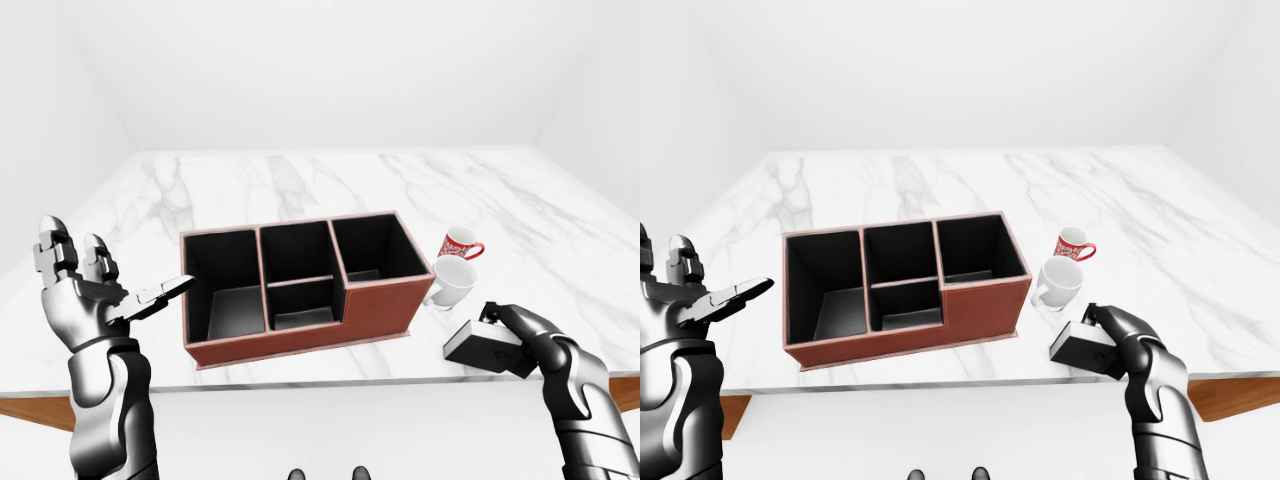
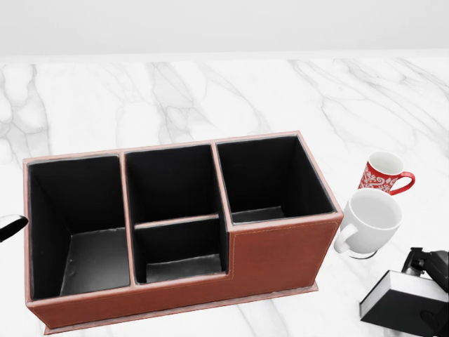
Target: Pick up the book and place it in the right compartment of the caddy.
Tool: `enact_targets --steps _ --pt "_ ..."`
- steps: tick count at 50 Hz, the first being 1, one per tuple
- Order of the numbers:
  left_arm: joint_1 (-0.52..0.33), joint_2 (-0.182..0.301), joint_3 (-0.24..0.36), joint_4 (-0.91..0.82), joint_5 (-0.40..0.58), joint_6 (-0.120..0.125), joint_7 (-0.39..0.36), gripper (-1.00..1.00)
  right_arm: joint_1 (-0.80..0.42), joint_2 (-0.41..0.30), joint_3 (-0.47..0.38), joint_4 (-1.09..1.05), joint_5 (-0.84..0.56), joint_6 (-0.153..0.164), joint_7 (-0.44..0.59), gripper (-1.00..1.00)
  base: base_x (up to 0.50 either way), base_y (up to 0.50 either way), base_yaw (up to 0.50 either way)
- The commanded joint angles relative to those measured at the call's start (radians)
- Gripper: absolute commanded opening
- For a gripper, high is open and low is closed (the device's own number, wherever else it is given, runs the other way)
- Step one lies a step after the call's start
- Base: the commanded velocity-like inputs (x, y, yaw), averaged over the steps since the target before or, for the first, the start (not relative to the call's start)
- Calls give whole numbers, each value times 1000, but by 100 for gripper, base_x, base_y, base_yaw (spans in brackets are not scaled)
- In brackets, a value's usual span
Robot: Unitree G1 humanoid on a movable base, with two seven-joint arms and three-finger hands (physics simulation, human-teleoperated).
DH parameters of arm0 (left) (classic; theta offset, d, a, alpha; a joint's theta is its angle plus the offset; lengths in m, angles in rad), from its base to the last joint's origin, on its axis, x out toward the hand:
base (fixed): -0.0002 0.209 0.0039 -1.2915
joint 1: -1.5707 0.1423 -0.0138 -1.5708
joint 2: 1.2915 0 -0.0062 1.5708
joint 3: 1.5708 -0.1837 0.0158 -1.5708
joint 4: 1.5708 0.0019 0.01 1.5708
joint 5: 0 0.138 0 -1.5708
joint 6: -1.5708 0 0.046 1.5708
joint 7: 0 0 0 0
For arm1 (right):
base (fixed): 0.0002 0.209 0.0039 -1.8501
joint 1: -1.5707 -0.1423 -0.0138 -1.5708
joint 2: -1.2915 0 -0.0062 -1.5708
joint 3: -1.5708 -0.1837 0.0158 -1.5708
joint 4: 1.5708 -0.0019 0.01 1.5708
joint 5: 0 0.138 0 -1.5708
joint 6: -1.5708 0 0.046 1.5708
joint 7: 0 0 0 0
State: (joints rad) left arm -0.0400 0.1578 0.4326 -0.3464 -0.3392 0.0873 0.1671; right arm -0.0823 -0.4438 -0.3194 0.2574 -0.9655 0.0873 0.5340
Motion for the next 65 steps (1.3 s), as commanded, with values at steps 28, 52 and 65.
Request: enact_targets --steps 28,52,65 --pt "-1 3 4 1 1 0 4 100 -457 -341 -100 -574 -112 0 164 -100 0 0 0" --pt "-5 3 -4 3 6 0 5 100 -1065 -162 179 -142 -221 0 164 -100 0 0 0" --pt "-5 3 -2 3 3 0 2 100 -1168 35 260 -56 -287 0 164 -100 0 0 0"
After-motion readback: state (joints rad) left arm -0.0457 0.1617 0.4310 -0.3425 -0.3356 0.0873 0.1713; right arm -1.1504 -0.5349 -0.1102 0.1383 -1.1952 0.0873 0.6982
